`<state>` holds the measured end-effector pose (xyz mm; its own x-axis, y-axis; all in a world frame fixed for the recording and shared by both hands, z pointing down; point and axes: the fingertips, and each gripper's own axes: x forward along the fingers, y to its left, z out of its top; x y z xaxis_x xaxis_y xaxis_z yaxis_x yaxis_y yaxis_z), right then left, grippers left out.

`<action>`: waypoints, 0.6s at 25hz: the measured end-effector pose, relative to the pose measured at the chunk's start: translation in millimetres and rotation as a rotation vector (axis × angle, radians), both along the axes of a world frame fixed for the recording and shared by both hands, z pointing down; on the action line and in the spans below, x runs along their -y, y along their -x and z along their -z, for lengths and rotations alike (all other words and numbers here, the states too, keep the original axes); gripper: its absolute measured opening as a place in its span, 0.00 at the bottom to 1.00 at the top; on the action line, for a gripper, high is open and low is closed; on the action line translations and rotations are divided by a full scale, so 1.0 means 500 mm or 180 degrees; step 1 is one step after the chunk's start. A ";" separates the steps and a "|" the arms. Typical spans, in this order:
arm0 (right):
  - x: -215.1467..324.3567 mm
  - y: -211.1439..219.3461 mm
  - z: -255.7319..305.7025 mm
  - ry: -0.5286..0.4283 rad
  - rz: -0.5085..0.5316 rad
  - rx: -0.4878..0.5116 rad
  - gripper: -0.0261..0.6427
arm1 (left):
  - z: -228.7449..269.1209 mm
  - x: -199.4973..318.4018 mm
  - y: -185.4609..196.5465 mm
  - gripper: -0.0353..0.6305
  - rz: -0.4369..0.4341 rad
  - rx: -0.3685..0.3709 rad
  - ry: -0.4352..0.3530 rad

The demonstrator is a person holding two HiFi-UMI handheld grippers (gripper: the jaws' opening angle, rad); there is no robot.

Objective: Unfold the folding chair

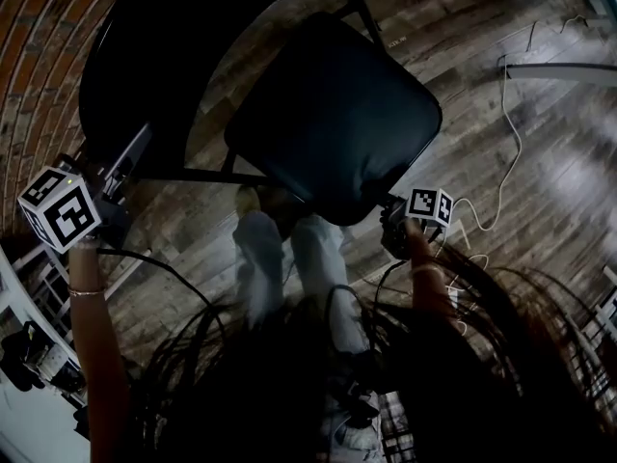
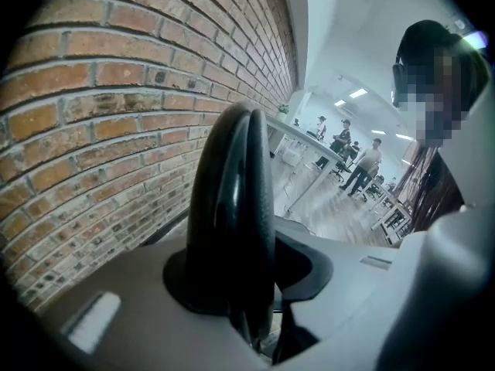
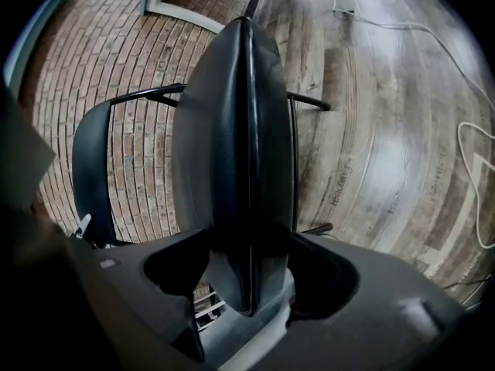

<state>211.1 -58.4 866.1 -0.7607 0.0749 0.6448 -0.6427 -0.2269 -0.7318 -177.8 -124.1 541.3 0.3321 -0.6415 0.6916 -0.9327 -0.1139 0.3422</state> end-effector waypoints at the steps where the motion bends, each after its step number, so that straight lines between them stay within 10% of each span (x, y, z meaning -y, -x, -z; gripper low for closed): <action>1: -0.001 0.001 0.000 0.0012 0.0019 -0.0006 0.51 | 0.000 0.000 0.001 0.24 -0.0002 0.0014 -0.0001; 15: -0.015 -0.009 0.021 -0.0039 0.0238 -0.0076 0.46 | 0.002 -0.040 0.018 0.33 0.0014 0.0226 0.0237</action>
<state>215.7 -50.7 855.6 -0.7376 0.1229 0.6640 -0.6748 -0.1688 -0.7184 -186.8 -103.9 540.2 0.2778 -0.5888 0.7590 -0.9553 -0.0866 0.2825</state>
